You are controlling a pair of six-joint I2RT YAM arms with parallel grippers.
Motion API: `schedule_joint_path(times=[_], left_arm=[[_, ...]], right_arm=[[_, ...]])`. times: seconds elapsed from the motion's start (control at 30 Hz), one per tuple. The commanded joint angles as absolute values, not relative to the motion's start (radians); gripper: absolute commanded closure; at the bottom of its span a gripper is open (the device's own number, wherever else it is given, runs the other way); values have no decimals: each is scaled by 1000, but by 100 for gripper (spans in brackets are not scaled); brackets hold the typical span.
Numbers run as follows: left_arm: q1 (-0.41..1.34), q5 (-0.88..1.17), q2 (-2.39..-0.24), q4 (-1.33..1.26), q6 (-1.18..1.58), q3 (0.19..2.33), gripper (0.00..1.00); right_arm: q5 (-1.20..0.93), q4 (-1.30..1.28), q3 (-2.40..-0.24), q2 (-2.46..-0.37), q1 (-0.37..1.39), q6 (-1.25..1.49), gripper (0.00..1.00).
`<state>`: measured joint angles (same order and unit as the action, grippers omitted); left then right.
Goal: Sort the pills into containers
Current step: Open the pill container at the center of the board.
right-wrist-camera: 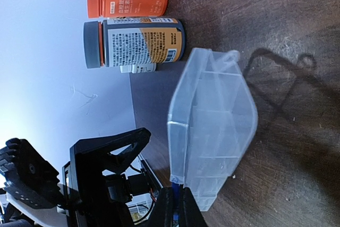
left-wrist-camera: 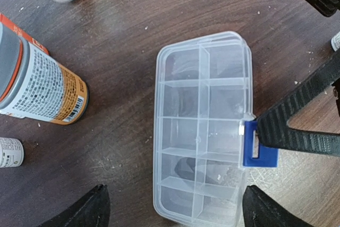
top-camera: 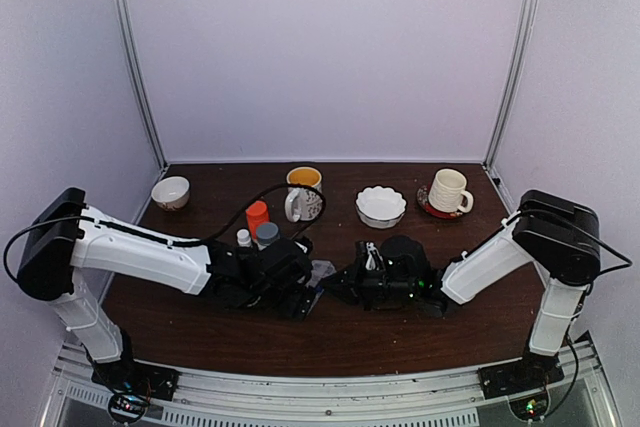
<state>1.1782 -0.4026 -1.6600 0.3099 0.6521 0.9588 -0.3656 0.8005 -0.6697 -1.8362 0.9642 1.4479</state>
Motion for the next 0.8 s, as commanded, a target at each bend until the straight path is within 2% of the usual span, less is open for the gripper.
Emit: schedule_joint_path(times=[0.0, 0.3, 0.57, 0.77], left_arm=[[1197, -467, -1697, 382, 628, 1002, 10], [1210, -543, -1736, 466, 634, 1054, 10], [1210, -525, -1736, 455, 632, 1048, 10], [1210, -466, -1705, 392, 623, 1018, 25]], right_arm=[[-360, 824, -682, -1807, 961, 1465, 100], [-360, 800, -689, -1775, 961, 1466, 100], [-358, 774, -700, -1748, 960, 1465, 100], [-351, 736, -710, -1727, 960, 1451, 100]])
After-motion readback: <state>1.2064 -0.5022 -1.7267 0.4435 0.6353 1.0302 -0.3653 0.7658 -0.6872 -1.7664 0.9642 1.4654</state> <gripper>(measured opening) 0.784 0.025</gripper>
